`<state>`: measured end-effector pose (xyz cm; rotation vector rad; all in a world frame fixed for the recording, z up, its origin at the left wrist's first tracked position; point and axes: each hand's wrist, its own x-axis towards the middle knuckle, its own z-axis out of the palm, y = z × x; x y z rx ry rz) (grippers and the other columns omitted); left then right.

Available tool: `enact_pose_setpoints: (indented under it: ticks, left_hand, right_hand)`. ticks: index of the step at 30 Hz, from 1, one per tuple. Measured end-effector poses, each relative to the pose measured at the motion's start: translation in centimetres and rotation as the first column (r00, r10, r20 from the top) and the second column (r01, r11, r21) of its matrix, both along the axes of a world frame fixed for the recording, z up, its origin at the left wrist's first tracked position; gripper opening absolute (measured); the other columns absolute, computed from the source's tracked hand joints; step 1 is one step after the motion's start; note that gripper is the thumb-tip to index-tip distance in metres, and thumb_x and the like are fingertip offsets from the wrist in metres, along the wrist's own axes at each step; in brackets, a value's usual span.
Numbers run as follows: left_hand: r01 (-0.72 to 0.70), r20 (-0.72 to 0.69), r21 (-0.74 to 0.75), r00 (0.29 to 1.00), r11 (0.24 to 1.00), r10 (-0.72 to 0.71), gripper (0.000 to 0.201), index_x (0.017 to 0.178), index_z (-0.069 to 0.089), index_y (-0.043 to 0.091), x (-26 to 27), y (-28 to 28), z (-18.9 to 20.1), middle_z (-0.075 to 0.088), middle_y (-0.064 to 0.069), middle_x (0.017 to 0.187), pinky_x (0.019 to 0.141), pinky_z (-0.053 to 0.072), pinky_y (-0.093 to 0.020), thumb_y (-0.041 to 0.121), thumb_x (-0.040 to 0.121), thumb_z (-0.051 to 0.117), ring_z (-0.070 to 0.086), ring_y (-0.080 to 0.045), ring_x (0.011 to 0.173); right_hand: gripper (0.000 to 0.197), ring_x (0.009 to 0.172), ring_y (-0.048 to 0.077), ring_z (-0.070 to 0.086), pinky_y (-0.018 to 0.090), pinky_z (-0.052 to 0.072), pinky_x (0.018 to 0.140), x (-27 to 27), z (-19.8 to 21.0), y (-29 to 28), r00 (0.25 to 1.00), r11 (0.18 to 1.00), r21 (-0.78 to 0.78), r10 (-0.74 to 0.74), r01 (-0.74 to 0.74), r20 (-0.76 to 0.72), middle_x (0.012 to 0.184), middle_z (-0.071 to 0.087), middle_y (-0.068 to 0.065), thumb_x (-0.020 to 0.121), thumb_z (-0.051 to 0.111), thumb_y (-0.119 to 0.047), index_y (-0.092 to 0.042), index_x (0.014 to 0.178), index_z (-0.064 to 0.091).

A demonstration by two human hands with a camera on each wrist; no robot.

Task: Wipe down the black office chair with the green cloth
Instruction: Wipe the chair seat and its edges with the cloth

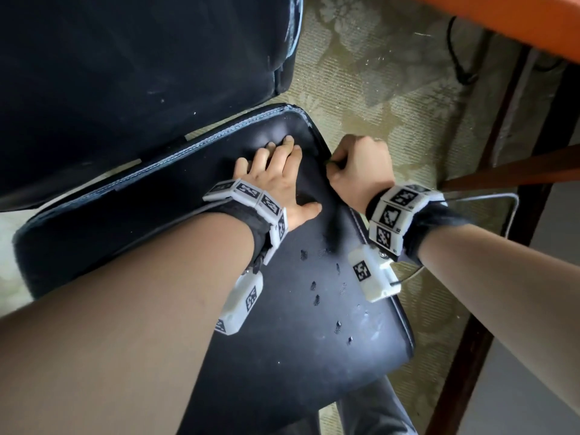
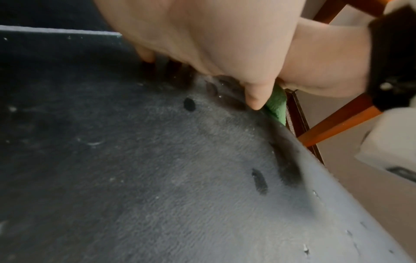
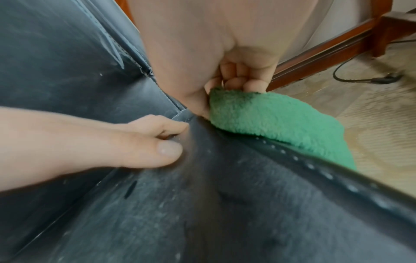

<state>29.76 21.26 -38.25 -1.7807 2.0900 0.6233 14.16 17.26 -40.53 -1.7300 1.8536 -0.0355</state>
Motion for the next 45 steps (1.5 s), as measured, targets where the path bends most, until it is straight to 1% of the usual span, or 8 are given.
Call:
enact_pose_setpoints:
  ticks: [4,15,23,27,33,36,41,45]
  left_hand:
    - [-0.017,-0.014,0.008,1.000,1.000,0.017,0.093,0.157,0.009,0.023,-0.3,0.0,-0.2,0.000,0.008,0.165,0.109,0.023,-0.044,0.069,0.086,0.047,0.010,-0.021,0.149]
    - [0.026,0.015,-0.005,1.000,1.000,-0.025,0.092,0.156,0.009,0.022,0.4,-0.1,-0.7,0.001,0.005,0.164,0.110,0.022,-0.046,0.069,0.087,0.046,0.008,-0.022,0.149]
    - [0.024,0.018,0.004,1.000,1.000,-0.024,0.090,0.157,0.006,0.024,0.5,-0.4,-0.3,-0.003,0.008,0.165,0.110,0.022,-0.043,0.065,0.088,0.047,0.008,-0.019,0.149]
    - [0.033,0.028,0.002,0.999,0.999,-0.033,0.093,0.157,0.005,0.023,0.1,-0.1,-0.4,-0.003,0.006,0.165,0.109,0.022,-0.042,0.066,0.087,0.048,0.008,-0.021,0.150]
    - [0.051,0.004,0.003,0.999,0.999,-0.051,0.096,0.158,0.006,0.019,0.3,0.2,-0.4,0.000,0.000,0.165,0.109,0.023,-0.045,0.066,0.086,0.049,0.009,-0.024,0.150]
    - [0.031,-0.002,0.007,1.000,0.999,-0.031,0.093,0.158,0.005,0.020,0.3,0.3,-0.3,-0.002,0.001,0.165,0.109,0.022,-0.044,0.060,0.087,0.049,0.007,-0.024,0.150]
    - [0.022,-0.050,-0.033,0.998,0.999,-0.024,0.091,0.158,0.007,0.020,0.6,0.7,0.0,-0.001,0.004,0.166,0.110,0.023,-0.043,0.064,0.089,0.046,0.009,-0.021,0.150]
    - [-0.006,-0.146,-0.088,0.989,0.996,-0.006,0.084,0.158,0.012,0.018,2.0,1.6,0.8,0.001,0.006,0.166,0.116,0.024,-0.044,0.050,0.091,0.053,0.011,-0.017,0.151]
  right_hand:
    - [0.010,0.085,0.032,0.061,0.023,0.036,0.069,0.2,0.0,0.4,1.000,1.000,-0.020,-0.010,0.010,0.002,0.087,0.070,0.008,0.079,0.057,-0.016,-0.020,0.085,0.065]
    - [0.021,0.076,0.025,0.057,0.021,0.040,0.066,4.6,-0.5,-7.1,0.997,0.996,-0.061,-0.064,0.067,0.050,0.097,0.066,0.011,0.075,0.054,-0.016,-0.013,0.091,0.067]
    - [0.007,0.073,0.022,0.053,0.019,0.038,0.068,2.3,-0.6,-5.2,0.994,0.995,-0.008,-0.095,0.096,0.058,0.094,0.068,0.010,0.075,0.056,-0.018,-0.019,0.076,0.063]
    - [0.004,0.075,0.024,0.061,0.019,0.038,0.068,2.2,-0.8,-5.0,0.993,0.995,0.015,-0.103,0.102,0.055,0.094,0.068,0.010,0.074,0.057,-0.020,-0.020,0.072,0.061]
    - [0.017,0.079,0.021,0.055,0.022,0.045,0.068,5.0,0.0,-7.8,0.983,0.986,-0.047,-0.153,0.158,0.100,0.091,0.068,0.007,0.074,0.057,-0.015,-0.014,0.084,0.070]
    - [0.022,0.081,0.023,0.058,0.023,0.045,0.068,5.7,0.1,-8.4,0.985,0.988,-0.043,-0.141,0.146,0.098,0.094,0.068,0.007,0.071,0.058,-0.022,-0.014,0.088,0.069]
    - [0.015,0.103,0.027,0.057,0.028,0.048,0.081,3.9,0.4,-5.8,0.980,0.984,-0.064,-0.155,0.164,0.124,0.093,0.070,0.005,0.081,0.060,-0.029,-0.021,0.091,0.068]
    - [0.018,0.102,0.028,0.062,0.031,0.050,0.089,2.6,0.7,-3.4,0.974,0.990,-0.052,-0.121,0.134,0.190,0.098,0.072,0.005,0.083,0.061,-0.026,-0.026,0.100,0.068]
